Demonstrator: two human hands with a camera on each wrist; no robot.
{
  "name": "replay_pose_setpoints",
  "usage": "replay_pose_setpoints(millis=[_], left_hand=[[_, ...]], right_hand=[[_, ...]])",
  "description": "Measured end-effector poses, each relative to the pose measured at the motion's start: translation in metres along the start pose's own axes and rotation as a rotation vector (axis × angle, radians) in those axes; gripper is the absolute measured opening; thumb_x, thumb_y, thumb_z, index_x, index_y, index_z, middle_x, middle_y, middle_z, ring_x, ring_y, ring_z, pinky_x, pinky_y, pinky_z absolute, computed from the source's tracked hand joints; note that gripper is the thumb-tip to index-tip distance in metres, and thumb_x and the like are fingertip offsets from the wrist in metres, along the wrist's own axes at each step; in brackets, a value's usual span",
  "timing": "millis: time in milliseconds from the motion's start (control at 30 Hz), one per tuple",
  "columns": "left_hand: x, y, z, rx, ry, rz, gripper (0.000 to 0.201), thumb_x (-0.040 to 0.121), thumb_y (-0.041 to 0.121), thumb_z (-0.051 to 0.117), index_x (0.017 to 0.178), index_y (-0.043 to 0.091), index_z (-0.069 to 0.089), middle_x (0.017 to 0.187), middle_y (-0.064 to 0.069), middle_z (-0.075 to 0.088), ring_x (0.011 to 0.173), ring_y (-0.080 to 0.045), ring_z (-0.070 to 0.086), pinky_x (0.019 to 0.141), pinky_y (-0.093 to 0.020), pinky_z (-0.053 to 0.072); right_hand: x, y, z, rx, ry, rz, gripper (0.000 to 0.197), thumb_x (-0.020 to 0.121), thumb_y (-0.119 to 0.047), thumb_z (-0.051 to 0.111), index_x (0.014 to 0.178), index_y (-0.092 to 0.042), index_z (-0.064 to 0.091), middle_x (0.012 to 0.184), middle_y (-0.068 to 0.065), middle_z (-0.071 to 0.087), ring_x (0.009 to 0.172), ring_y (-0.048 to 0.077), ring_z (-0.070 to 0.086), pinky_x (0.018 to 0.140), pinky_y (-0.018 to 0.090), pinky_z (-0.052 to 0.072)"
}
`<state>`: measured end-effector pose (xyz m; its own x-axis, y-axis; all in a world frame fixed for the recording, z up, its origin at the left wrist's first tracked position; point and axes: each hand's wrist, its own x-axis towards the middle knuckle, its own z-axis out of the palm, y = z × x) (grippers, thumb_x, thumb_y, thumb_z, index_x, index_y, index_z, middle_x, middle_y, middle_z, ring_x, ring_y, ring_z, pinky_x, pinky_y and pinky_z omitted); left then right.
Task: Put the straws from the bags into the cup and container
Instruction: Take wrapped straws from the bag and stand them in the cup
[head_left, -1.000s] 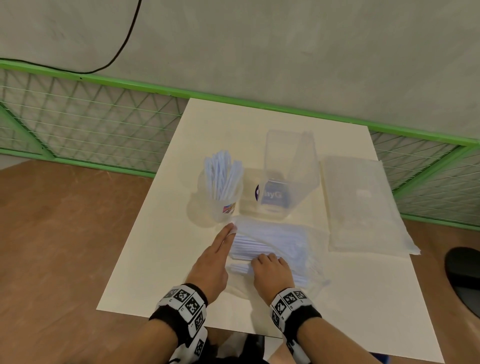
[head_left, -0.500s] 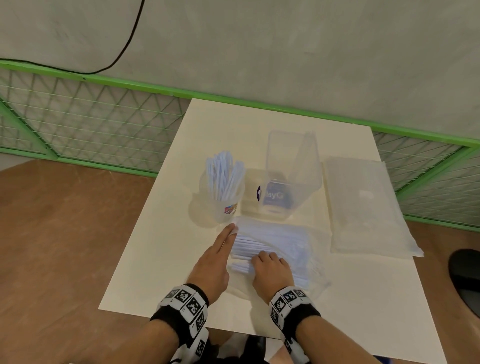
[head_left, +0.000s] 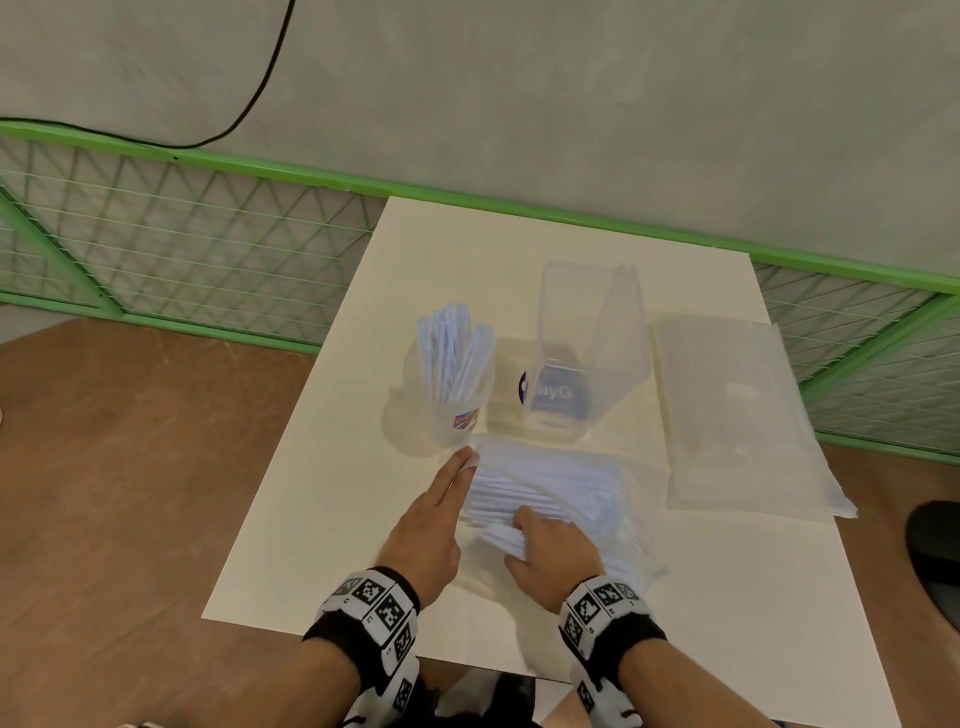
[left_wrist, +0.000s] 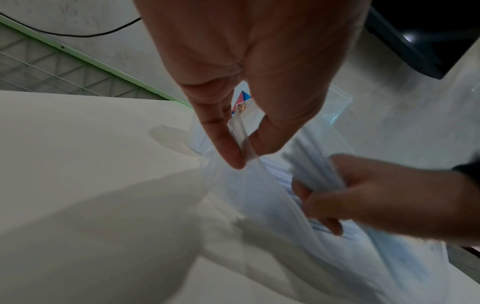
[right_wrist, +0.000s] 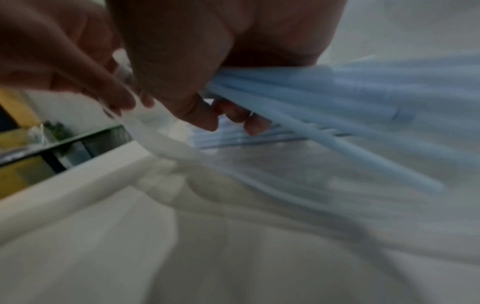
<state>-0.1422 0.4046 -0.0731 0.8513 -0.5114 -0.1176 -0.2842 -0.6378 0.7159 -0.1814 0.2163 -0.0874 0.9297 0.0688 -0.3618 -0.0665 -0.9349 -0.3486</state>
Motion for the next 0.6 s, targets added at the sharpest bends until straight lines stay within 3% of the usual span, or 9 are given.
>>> replay_pose_setpoints(millis=[67, 133, 200, 267, 367, 433, 533, 600], left_hand=[[0.000, 0.001, 0.000, -0.010, -0.002, -0.005, 0.103, 0.071, -0.020, 0.044, 0.156, 0.027, 0.008, 0.160, 0.024, -0.008, 0.140, -0.005, 0.032, 0.102, -0.014, 0.038], [0.001, 0.001, -0.001, -0.013, 0.000, -0.017, 0.103, 0.072, -0.020, 0.044, 0.156, 0.028, 0.008, 0.160, 0.025, -0.008, 0.137, -0.007, 0.037, 0.100, -0.020, 0.043], [0.001, 0.002, -0.002, -0.003, 0.003, -0.026, 0.103, 0.072, -0.019, 0.045, 0.156, 0.029, 0.007, 0.160, 0.025, -0.009, 0.133, -0.008, 0.041, 0.096, -0.020, 0.045], [0.002, 0.002, -0.002, 0.001, 0.001, -0.026, 0.104, 0.072, -0.018, 0.046, 0.156, 0.029, 0.007, 0.160, 0.026, -0.009, 0.131, -0.009, 0.043, 0.093, -0.020, 0.047], [0.002, 0.003, 0.000, 0.002, -0.010, -0.025, 0.104, 0.073, -0.018, 0.046, 0.156, 0.030, 0.006, 0.159, 0.028, -0.011, 0.130, -0.008, 0.044, 0.092, -0.020, 0.046], [0.003, 0.003, 0.000, 0.004, -0.013, -0.023, 0.103, 0.073, -0.018, 0.045, 0.156, 0.030, 0.007, 0.159, 0.027, -0.010, 0.131, -0.007, 0.043, 0.091, -0.014, 0.042], [0.003, 0.003, 0.000, 0.007, -0.013, -0.029, 0.103, 0.073, -0.017, 0.046, 0.156, 0.029, 0.007, 0.160, 0.026, -0.008, 0.132, -0.008, 0.043, 0.091, -0.015, 0.042], [0.003, 0.003, -0.002, 0.013, -0.013, -0.028, 0.102, 0.073, -0.017, 0.046, 0.156, 0.029, 0.008, 0.160, 0.025, -0.008, 0.133, -0.008, 0.042, 0.094, -0.020, 0.046]], right_hand=[[-0.005, -0.005, -0.011, 0.230, 0.132, -0.068, 0.011, 0.090, -0.036, 0.057, 0.087, -0.026, 0.054, 0.079, -0.005, 0.062, 0.076, 0.019, 0.059, 0.067, 0.026, 0.044], [-0.013, -0.017, -0.023, 0.495, 0.249, -0.069, 0.035, 0.090, -0.031, 0.062, 0.063, -0.023, 0.042, 0.057, -0.005, 0.044, 0.057, 0.009, 0.043, 0.057, 0.020, 0.035], [-0.019, -0.026, -0.033, 0.742, 0.320, -0.030, 0.036, 0.087, -0.030, 0.063, 0.062, -0.008, 0.049, 0.060, 0.009, 0.048, 0.057, 0.015, 0.044, 0.058, 0.029, 0.040], [-0.022, -0.028, -0.036, 0.787, 0.334, -0.025, 0.032, 0.085, -0.026, 0.064, 0.067, -0.001, 0.055, 0.069, 0.014, 0.055, 0.064, 0.021, 0.053, 0.064, 0.034, 0.046], [-0.020, -0.016, -0.030, 0.719, 0.308, 0.060, 0.032, 0.079, -0.022, 0.067, 0.062, -0.003, 0.049, 0.061, 0.009, 0.048, 0.056, 0.011, 0.045, 0.057, 0.026, 0.040], [-0.019, -0.008, -0.032, 0.680, 0.285, 0.136, 0.032, 0.077, -0.028, 0.068, 0.059, -0.009, 0.048, 0.056, -0.003, 0.046, 0.051, 0.006, 0.043, 0.054, 0.021, 0.038], [-0.021, -0.005, -0.041, 0.689, 0.275, 0.134, 0.035, 0.076, -0.029, 0.067, 0.056, -0.006, 0.050, 0.050, -0.003, 0.048, 0.048, 0.008, 0.045, 0.052, 0.027, 0.038], [-0.021, -0.004, -0.044, 0.617, 0.271, 0.117, 0.036, 0.077, -0.027, 0.065, 0.054, -0.005, 0.048, 0.047, -0.003, 0.046, 0.048, 0.008, 0.043, 0.052, 0.025, 0.037]])
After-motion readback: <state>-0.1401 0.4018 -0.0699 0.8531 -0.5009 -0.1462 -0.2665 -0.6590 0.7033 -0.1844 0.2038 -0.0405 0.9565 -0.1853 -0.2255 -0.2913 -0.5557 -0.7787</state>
